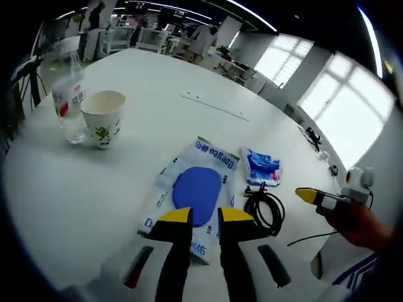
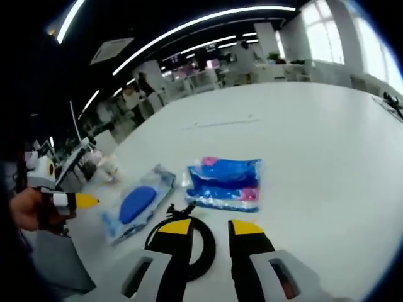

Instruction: Arrange the tabletop items into an orderly group along one side of the table until the central work area is clear of visible clutter.

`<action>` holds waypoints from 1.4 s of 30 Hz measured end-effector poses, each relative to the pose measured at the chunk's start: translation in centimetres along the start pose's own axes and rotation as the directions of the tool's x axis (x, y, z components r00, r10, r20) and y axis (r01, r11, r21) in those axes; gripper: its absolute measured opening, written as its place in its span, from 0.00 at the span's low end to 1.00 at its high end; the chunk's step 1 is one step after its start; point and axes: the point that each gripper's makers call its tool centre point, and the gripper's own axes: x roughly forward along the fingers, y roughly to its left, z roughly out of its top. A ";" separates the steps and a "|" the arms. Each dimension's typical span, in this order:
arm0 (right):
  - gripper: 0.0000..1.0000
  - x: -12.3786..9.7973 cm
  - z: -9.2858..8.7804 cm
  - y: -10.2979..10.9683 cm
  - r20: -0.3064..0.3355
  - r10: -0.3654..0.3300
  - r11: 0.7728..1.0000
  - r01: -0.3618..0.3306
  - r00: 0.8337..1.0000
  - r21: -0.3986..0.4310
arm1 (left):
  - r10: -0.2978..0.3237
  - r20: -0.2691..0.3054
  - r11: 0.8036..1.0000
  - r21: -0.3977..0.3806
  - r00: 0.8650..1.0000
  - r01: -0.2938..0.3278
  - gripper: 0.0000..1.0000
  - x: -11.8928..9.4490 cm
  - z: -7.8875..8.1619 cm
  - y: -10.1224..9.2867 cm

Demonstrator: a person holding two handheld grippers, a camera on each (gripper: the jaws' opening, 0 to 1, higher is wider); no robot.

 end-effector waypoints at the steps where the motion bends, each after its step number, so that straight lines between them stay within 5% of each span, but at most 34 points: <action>1: 0.21 -0.1 -0.3 0.4 -0.002 0.003 1.000 -0.003 1.000 -0.003 | 0.004 0.000 1.000 -0.001 1.000 -0.004 0.12 -0.2 -0.1 0.3; 18: 0.25 -1.4 -2.4 5.7 -0.023 0.041 0.998 -0.042 0.999 -0.036 | 0.029 -0.048 0.992 -0.123 0.998 -0.035 0.14 -1.4 -4.5 3.8; 30: 0.30 -3.2 -4.2 8.0 -0.028 0.055 0.998 -0.056 0.998 -0.035 | -0.038 -0.067 0.990 -0.135 0.997 0.028 0.16 -0.5 -5.8 2.0; 42: 0.34 -5.7 -5.0 7.7 0.001 0.013 0.999 -0.013 1.000 0.046 | -0.068 -0.100 0.991 -0.121 0.993 0.056 0.16 0.3 -7.1 1.5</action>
